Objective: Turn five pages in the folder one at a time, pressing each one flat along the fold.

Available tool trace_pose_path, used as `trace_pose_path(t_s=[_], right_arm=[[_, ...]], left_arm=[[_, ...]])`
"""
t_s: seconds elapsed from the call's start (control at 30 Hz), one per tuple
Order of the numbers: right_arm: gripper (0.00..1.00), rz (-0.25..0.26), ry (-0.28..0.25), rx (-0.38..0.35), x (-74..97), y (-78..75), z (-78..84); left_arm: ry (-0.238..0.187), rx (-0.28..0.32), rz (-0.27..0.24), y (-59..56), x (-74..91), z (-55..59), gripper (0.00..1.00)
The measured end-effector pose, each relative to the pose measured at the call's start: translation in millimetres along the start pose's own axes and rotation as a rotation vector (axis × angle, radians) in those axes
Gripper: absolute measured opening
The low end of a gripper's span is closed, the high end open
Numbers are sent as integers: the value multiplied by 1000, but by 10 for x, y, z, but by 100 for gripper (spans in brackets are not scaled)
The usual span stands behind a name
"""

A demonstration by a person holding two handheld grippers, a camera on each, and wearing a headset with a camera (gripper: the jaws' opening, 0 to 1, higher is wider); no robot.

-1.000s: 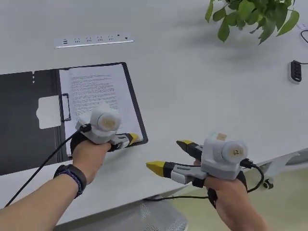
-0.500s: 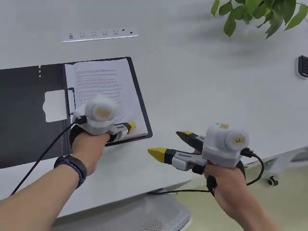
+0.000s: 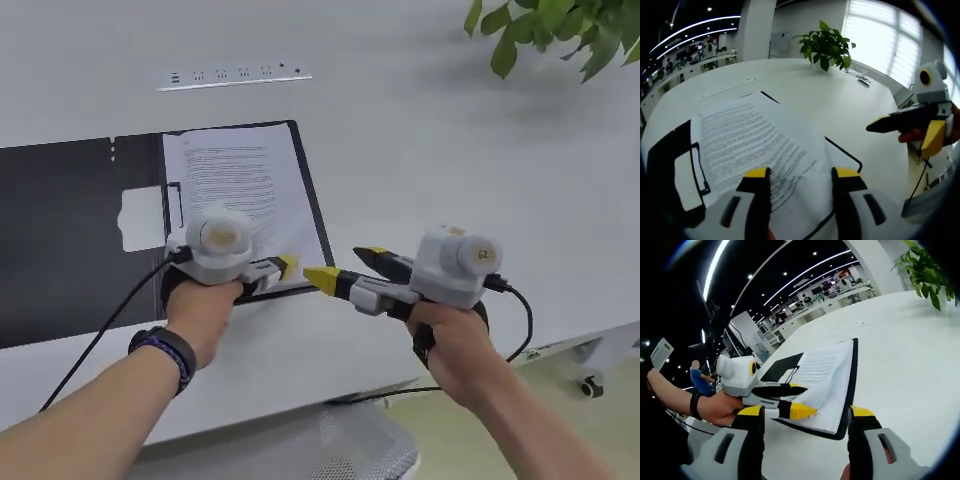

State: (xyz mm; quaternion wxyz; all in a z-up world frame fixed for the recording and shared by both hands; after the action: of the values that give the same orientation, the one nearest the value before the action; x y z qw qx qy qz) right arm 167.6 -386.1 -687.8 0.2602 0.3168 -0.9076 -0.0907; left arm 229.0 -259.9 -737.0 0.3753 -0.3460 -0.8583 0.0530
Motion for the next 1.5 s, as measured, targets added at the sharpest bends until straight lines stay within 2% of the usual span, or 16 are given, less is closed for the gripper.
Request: trace_pose_path(t_s=[0.23,0.33,0.47,0.6,0.7,0.77,0.83,0.97,1.07,1.23,1.43,1.5], right_arm=[[66,-28,-2,-2,-223,-51,-39],[65,-35,-18,-42,-318,-51,-13],[65,-48,8,-42,-445,-67,45],[65,-52,-7,-79,-518,-102,37],[64,-92,35,-19,-569,-64,54],[63,-91,36,-26,-602,-83,50],[63,-85,23,-45,-615,-111,40],[62,-98,30,-28,-624,-87,22],[61,-98,20,-50,-608,-101,25],[57,-99,20,-59,-556,-82,46],[43,-80,-13,-109,-498,-110,73],[38,-71,-24,-103,-489,-105,70]], left_arm=[[-4,13,-1,-7,32,30,48],[-3,12,1,-10,52,53,48],[0,11,5,3,81,74,46],[5,13,12,6,102,91,46],[16,5,22,5,117,107,46],[23,-3,30,-2,135,119,46],[26,-4,32,8,143,128,46],[37,10,43,-3,173,134,48],[46,50,96,-63,210,129,56],[48,37,100,-68,352,133,63],[20,61,83,-19,514,148,66],[14,64,81,-7,555,160,67]])
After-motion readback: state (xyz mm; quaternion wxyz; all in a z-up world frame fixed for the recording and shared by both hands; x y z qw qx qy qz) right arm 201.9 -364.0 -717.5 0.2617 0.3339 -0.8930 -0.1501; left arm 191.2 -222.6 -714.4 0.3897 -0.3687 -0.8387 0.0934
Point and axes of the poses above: the centre of the closed fingertips' face, and the gripper's own axes: x roughly backward along the fingers, y roughly to its left, z roughly out of its underside, the point moved 6 cm from there along x, roughly backward along the fingers, and after that the axes turned 13 degrees about x, right-handed, at the moved point
